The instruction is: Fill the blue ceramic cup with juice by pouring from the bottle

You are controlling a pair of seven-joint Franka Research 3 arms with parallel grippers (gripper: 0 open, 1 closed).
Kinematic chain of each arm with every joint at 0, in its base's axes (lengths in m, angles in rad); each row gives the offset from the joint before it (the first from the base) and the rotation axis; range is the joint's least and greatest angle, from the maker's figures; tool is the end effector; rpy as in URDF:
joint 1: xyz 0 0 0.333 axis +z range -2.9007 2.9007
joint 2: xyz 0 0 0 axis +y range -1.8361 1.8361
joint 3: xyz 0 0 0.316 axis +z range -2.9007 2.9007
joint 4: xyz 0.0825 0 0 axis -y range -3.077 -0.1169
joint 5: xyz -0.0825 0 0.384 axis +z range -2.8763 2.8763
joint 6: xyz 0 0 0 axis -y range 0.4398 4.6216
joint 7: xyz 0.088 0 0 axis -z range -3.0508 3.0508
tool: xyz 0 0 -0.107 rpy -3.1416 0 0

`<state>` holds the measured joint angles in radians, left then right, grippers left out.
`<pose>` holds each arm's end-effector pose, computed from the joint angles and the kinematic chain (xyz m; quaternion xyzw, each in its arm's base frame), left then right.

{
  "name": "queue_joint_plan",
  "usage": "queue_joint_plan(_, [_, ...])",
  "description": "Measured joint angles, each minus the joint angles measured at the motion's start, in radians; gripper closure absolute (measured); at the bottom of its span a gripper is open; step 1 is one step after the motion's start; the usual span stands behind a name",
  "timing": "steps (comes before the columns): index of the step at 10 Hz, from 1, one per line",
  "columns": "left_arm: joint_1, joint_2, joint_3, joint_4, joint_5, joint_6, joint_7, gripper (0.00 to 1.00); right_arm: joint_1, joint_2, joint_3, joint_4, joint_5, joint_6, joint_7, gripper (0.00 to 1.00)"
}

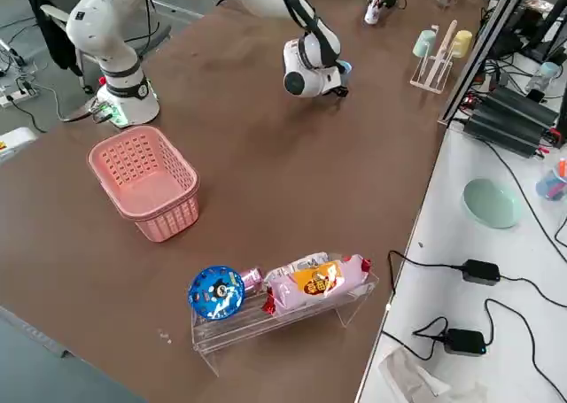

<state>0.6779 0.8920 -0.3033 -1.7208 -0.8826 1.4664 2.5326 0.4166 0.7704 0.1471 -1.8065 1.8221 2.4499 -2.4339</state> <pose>0.5483 0.1254 0.1142 0.4835 -0.5430 0.4379 0.5288 0.5342 0.3346 0.1097 -0.6869 -0.5259 -0.3654 0.3436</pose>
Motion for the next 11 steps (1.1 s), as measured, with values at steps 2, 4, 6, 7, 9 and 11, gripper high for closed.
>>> queue_joint_plan(2, [-0.012,-0.038,-0.022,0.007,0.0,0.003,-0.006,0.52,0.008,0.002,0.002,0.0,0.0,0.0,0.0,0.0])
queue_joint_plan(4, [-0.05,-0.083,-0.024,0.022,0.0,0.005,-0.069,0.51,0.016,0.002,0.01,0.0,0.001,0.0,0.0,0.0])
queue_joint_plan(6, [-0.112,-0.11,-0.026,0.042,0.0,0.006,-0.146,0.51,0.019,0.002,0.013,0.0,0.003,0.001,0.0,0.03])
queue_joint_plan(7, [-0.143,-0.111,-0.027,0.046,0.0,0.015,-0.162,0.51,0.019,0.002,0.013,0.0,0.003,0.002,0.0,0.05])
queue_joint_plan(9, [-0.195,-0.111,-0.032,0.048,-0.018,0.027,-0.166,0.51,0.018,0.002,0.013,0.0,0.003,0.003,0.0,0.14])
queue_joint_plan(11, [-0.25,-0.112,-0.032,0.066,-0.046,0.057,-0.167,0.53,0.018,0.002,0.013,0.0,0.004,0.003,0.0,0.15])
